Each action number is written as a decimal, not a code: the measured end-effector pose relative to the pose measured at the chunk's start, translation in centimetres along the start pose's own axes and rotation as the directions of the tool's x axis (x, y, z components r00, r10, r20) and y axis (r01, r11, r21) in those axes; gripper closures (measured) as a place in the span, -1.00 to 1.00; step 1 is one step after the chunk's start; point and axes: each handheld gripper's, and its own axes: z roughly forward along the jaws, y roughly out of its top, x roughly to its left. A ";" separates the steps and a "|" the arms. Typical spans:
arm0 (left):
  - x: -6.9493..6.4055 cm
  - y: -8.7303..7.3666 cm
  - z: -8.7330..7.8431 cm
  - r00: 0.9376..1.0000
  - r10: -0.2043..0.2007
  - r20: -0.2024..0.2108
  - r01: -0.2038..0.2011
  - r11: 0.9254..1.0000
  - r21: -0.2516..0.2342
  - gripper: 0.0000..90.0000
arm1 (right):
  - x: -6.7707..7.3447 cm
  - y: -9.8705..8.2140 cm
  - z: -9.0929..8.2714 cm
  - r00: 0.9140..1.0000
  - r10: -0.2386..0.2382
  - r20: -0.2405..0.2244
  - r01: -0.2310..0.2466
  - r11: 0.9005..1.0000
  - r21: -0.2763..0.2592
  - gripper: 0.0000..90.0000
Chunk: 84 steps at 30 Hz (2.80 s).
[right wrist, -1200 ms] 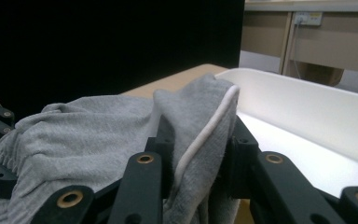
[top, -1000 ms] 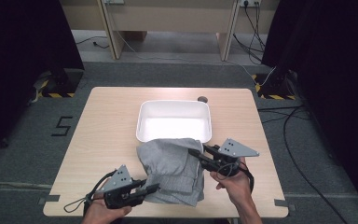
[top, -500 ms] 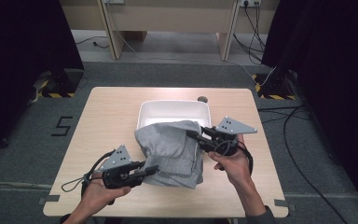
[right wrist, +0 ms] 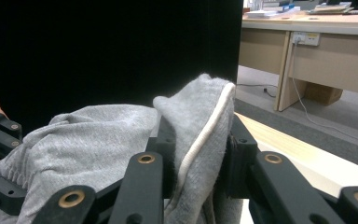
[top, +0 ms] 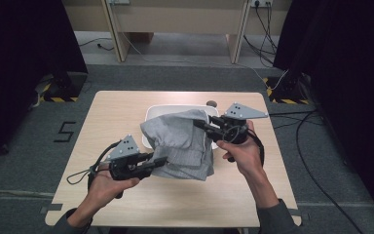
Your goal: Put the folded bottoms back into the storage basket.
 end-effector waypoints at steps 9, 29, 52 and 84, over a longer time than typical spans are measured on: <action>1.6 1.5 1.0 1.000 -0.003 -0.025 0.003 1.000 0.019 0.62 | -1.4 1.2 1.5 1.000 0.013 0.023 -0.013 1.000 0.017 0.62; 5.6 2.1 6.5 0.994 -0.077 -0.079 0.081 0.995 0.052 0.62 | -6.3 0.7 6.0 0.990 0.075 0.120 -0.085 0.993 0.086 0.63; 9.2 -0.4 11.3 0.978 -0.114 -0.173 0.141 0.978 0.154 0.62 | -9.8 -2.9 11.0 0.973 0.119 0.197 -0.159 0.967 0.200 0.63; 10.5 -2.6 13.8 0.972 -0.096 -0.215 0.160 0.939 0.303 0.41 | -11.2 -6.5 13.1 0.950 0.139 0.280 -0.244 0.888 0.389 0.39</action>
